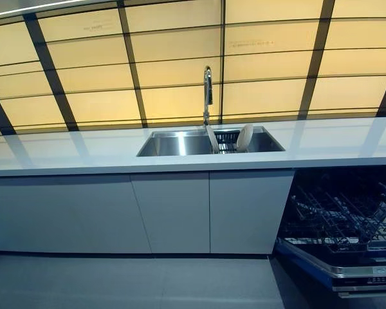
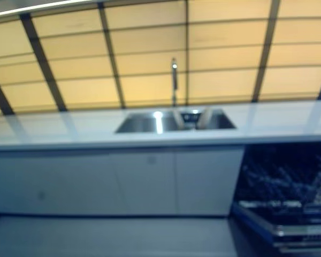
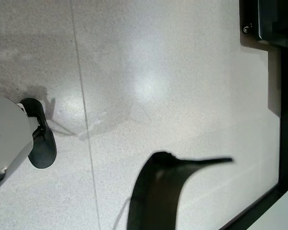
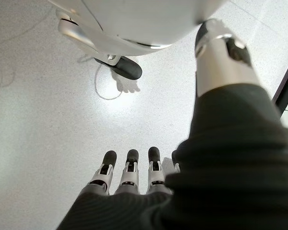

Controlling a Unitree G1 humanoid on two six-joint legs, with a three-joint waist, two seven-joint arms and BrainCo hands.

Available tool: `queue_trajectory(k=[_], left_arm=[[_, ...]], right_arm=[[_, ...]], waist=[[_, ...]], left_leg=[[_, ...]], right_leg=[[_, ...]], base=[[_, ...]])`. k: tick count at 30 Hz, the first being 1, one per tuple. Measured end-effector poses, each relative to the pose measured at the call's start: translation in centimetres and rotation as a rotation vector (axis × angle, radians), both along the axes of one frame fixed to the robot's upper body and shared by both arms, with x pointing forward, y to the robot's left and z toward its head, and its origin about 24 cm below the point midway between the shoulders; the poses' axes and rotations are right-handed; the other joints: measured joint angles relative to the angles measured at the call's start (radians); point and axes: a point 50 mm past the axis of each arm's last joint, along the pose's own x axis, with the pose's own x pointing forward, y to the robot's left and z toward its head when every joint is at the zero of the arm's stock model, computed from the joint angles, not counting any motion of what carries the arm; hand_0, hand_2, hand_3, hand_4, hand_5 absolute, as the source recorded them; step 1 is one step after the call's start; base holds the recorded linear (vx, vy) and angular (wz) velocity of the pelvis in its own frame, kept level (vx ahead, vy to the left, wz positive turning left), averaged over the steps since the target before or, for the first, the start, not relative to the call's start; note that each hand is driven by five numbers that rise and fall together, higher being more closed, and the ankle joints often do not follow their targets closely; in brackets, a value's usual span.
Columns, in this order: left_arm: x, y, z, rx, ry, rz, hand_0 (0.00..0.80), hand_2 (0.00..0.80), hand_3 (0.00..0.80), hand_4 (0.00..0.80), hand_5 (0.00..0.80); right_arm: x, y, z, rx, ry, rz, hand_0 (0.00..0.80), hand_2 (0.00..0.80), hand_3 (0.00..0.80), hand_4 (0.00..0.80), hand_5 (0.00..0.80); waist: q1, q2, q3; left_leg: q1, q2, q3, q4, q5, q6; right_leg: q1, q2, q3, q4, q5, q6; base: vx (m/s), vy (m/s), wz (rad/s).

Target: Take plates into dishwasher

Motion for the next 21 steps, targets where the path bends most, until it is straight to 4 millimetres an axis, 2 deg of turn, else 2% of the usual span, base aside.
queue_trajectory(k=[21], left_arm=[[0.15,-0.11,0.03,-0.005,-0.009,0.005,0.000,0.000,0.000,0.000,0.000]], right_arm=[[0.24,-0.97,0.30,0.003,0.012,0.008,0.000,0.000,0.000,0.000,0.000]], waist=[[0.000,0.002,-0.002]], left_leg=[[0.003,0.011,-0.023,0.000,-0.008,-0.009]], right_leg=[[0.014,0.014,-0.022,0.000,-0.017,-0.012]], base=[[0.047,-0.020,0.03]])
